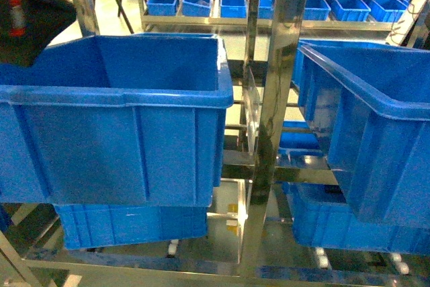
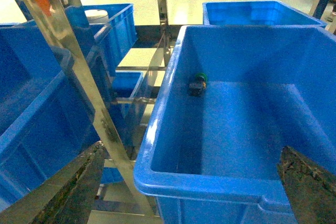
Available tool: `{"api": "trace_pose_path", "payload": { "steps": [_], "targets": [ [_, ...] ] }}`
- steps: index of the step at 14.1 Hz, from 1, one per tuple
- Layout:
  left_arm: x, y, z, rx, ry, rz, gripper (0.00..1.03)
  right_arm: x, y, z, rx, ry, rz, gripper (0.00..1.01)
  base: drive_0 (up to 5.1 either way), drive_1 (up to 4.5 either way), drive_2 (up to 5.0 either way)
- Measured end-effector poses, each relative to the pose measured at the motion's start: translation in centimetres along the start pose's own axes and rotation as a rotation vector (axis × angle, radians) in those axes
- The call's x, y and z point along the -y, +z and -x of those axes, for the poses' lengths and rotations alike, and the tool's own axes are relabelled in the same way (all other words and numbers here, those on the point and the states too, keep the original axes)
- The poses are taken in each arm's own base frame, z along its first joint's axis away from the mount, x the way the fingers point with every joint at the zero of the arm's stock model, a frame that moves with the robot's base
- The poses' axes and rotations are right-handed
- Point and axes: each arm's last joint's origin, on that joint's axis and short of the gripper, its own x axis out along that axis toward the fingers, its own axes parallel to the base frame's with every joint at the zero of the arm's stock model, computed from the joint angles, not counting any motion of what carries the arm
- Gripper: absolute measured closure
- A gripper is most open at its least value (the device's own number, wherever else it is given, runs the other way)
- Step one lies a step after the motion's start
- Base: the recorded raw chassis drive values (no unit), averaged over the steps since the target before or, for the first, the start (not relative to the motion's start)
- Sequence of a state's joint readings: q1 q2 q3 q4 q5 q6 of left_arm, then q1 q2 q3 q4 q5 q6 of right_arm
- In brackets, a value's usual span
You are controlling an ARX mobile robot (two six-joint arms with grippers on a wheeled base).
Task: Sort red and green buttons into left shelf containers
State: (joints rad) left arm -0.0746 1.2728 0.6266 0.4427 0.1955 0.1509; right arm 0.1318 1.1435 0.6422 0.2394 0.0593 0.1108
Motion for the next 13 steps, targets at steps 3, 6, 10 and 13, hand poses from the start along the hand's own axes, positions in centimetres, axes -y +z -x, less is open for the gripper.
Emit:
{"api": "trace_pose_path", "payload": {
  "steps": [3,6,10,13],
  "targets": [
    [1.4,0.8,5.9,0.073,-0.025,0.063,0.05,0.0,0.0,0.0,0.0,0.0,0.0,0.03,0.0,0.0,0.0],
    [1.6,0.4,5.6,0.114,0.048,0.098,0.1,0.0,0.1,0.0,0.033,-0.004,0.003,0.04,0.0,0.0,0.0],
    [1.6,-3.9,8.5,0.171,0.285,0.131,0.63,1.5,-4.2,3.2,0.266,-0.06,0.068,0.57,0.0,0.0,0.0],
    [1.3,-6.2,10.6,0.18,0.287,0.135,1.01,3.2,-7.0,5.6,0.259,-0.059,0.081,0.99,0.0,0.0,0.0]
  ]
}}
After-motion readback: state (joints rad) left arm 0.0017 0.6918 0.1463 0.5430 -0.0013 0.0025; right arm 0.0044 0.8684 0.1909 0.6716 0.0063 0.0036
